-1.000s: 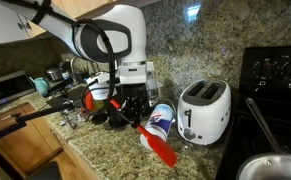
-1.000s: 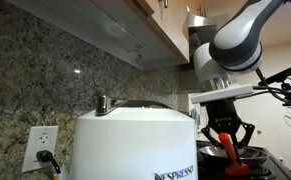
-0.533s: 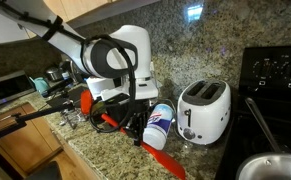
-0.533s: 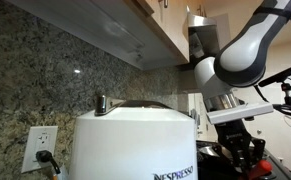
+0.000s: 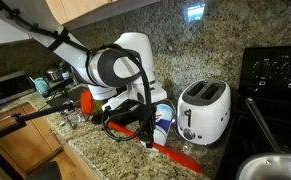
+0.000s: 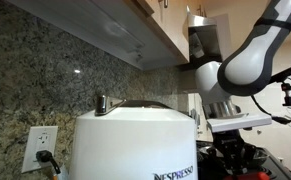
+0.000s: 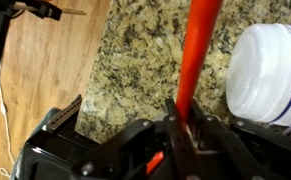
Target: Use the orange spatula to stir the pan
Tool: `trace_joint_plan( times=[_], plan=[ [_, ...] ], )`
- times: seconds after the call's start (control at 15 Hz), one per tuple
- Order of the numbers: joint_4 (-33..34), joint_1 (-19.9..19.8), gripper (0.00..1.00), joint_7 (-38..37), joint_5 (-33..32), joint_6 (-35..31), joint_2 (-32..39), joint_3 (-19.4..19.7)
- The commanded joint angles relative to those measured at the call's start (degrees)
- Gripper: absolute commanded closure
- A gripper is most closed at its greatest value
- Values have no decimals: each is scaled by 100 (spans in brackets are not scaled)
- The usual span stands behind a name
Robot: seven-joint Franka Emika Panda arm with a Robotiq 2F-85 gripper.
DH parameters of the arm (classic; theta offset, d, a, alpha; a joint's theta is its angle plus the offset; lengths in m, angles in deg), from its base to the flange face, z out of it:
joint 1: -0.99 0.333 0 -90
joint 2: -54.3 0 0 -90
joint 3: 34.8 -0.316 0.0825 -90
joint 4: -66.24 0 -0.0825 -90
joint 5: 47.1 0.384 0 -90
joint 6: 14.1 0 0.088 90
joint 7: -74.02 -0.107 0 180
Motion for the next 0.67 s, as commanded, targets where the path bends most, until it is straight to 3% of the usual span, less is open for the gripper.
trace_joint_plan(
  times=[0.0, 0.33, 0.4, 0.47, 0.6],
  plan=[
    [207, 21, 96, 64, 141, -529, 281, 151],
    [537, 72, 96, 140, 142, -447, 687, 328],
    [591, 102, 60, 140, 71, -376, 754, 377],
    [631, 107, 59, 146, 99, -342, 806, 394],
    [703, 137, 45, 144, 49, -284, 887, 453]
  ],
)
